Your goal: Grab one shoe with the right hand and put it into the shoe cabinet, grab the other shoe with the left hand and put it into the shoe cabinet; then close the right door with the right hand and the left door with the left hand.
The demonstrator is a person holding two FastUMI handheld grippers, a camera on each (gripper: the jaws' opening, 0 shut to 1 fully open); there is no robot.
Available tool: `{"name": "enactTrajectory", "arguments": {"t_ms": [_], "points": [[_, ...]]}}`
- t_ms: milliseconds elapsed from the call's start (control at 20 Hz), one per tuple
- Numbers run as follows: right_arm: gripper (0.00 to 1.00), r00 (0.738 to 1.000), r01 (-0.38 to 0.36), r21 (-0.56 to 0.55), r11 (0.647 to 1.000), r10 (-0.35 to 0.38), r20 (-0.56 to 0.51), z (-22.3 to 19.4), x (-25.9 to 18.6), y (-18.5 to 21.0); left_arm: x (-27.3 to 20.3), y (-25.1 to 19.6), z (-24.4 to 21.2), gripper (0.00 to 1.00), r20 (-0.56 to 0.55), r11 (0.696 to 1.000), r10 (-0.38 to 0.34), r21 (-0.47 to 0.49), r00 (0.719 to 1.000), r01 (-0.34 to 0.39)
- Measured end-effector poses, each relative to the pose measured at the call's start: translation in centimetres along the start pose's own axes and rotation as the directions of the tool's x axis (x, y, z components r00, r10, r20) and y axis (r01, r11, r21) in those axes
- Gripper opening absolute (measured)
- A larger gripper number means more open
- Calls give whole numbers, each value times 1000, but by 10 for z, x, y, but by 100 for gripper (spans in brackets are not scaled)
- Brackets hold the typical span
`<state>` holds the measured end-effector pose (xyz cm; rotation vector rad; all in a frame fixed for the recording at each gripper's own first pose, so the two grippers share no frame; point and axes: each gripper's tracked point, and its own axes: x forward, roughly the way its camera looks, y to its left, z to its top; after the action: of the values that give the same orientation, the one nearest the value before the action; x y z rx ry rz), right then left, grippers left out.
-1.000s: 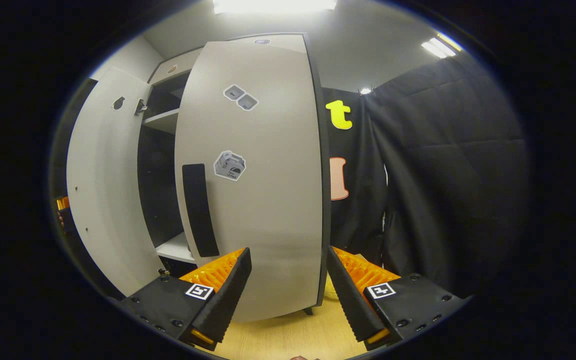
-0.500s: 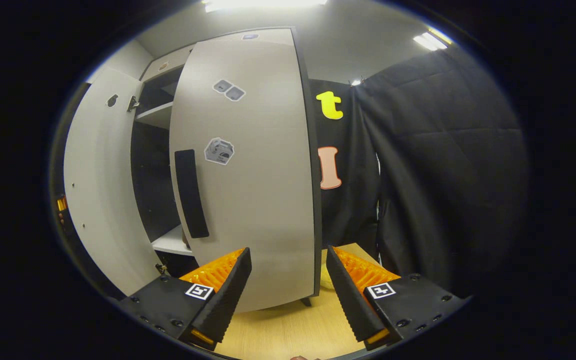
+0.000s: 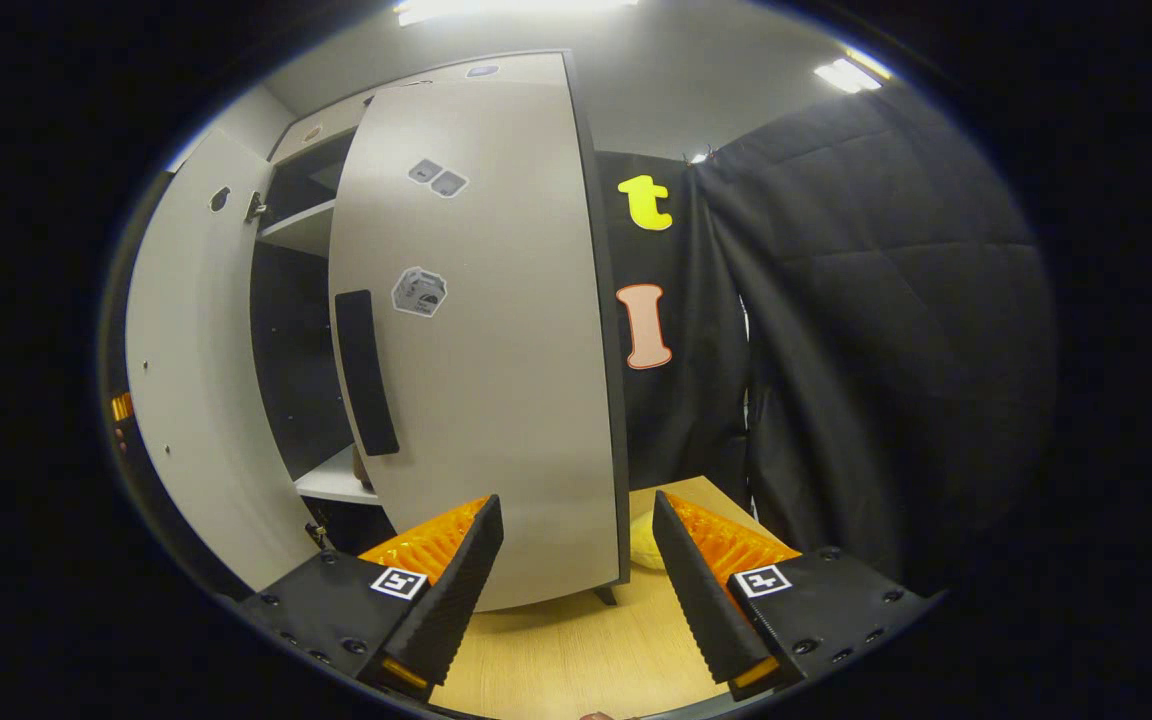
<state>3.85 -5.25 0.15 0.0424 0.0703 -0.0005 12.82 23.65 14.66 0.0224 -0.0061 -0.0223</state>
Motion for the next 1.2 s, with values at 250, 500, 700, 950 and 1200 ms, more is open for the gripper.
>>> {"name": "enactTrajectory", "arguments": {"t_ms": [250, 500, 700, 950, 1200], "points": [[95, 1000, 18, 3, 1000, -18, 6, 1, -7, -7, 16, -43, 2, 89, 5, 999, -53, 1, 999, 53], [95, 998, 56, 24, 998, -56, -4, -5, -15, -22, 39, -95, -3, 90, 5, 990, -137, -14, 991, 137], [96, 994, 108, 36, 994, -108, 8, -4, -29, -42, 56, -123, -7, 99, -4, 990, -138, -32, 990, 138], [96, 988, 154, 37, 987, -155, 10, -3, -38, -63, 52, -129, -2, 84, 6, 995, -84, -52, 996, 84], [95, 994, 113, 50, 992, -113, 6, 2, -29, -53, 41, -121, -5, 92, 17, 995, -32, -97, 999, 34]]}}
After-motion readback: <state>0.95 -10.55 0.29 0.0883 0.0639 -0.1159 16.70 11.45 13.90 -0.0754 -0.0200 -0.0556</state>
